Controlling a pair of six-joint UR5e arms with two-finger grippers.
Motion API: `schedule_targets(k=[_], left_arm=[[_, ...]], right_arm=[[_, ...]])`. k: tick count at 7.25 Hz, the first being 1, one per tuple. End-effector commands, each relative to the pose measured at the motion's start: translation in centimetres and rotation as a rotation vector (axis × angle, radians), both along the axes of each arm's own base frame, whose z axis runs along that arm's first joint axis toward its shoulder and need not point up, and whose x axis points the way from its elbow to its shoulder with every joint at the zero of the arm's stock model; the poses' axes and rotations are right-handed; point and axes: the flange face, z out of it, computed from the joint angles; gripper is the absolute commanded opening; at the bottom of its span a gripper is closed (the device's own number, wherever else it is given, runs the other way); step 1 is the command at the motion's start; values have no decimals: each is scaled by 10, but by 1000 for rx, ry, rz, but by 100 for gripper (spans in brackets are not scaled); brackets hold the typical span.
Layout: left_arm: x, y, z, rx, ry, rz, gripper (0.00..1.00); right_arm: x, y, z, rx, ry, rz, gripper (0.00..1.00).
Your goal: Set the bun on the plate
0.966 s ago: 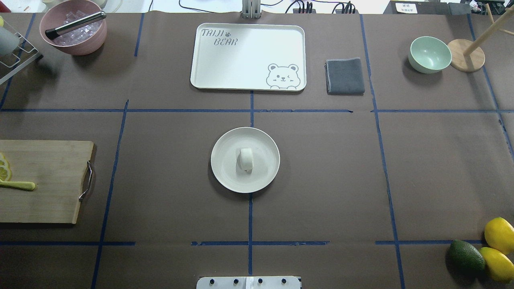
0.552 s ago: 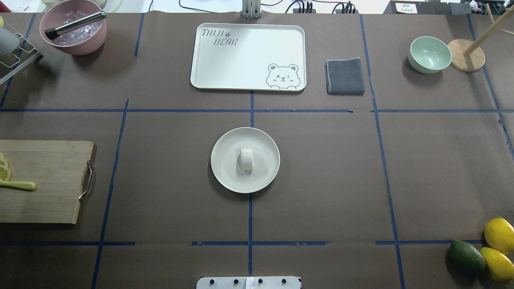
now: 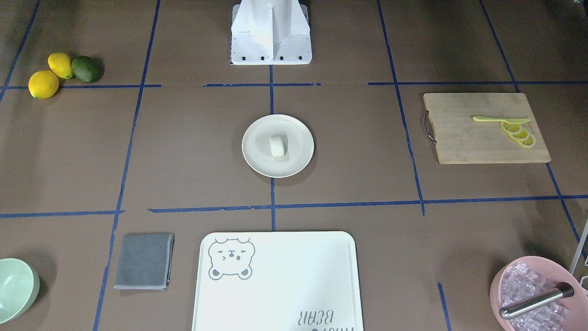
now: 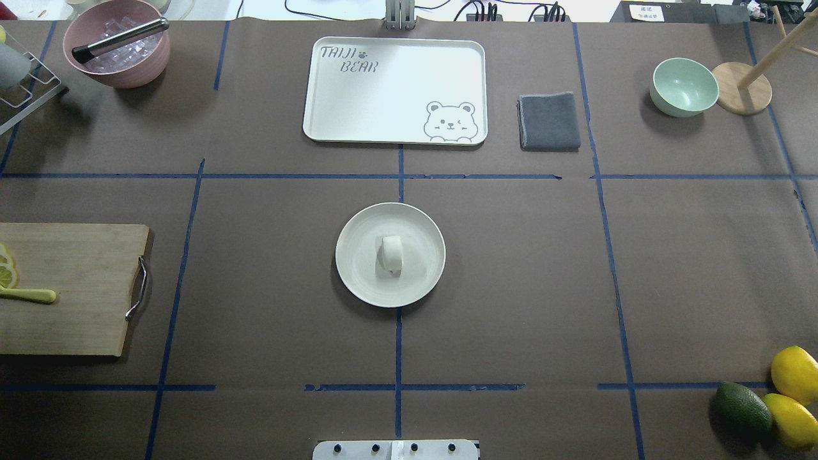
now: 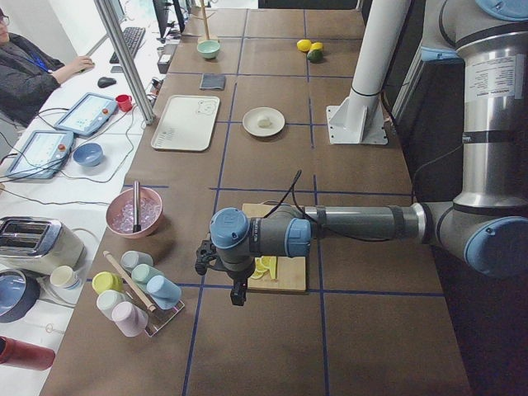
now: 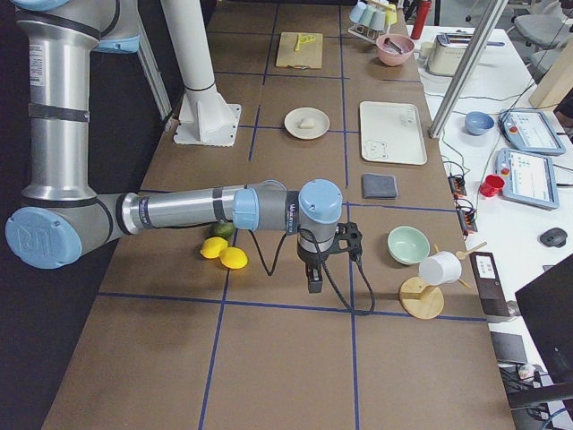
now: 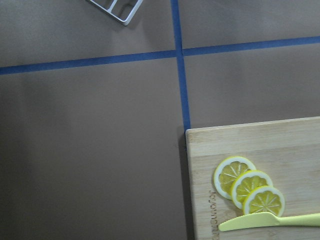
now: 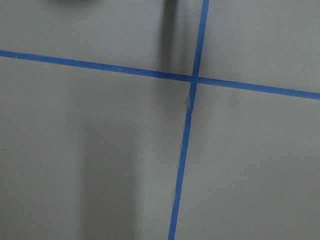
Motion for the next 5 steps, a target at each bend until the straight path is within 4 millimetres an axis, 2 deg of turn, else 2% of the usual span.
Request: schedule_targets(k=[1,5], left_arm=[[-1,-1,0,5,-24,4,100],[0,-1,0,-2,-15,-1,100]], right_arm=[[0,0,0,-1,0,0,100],[0,1,1,0,0,-1,100]])
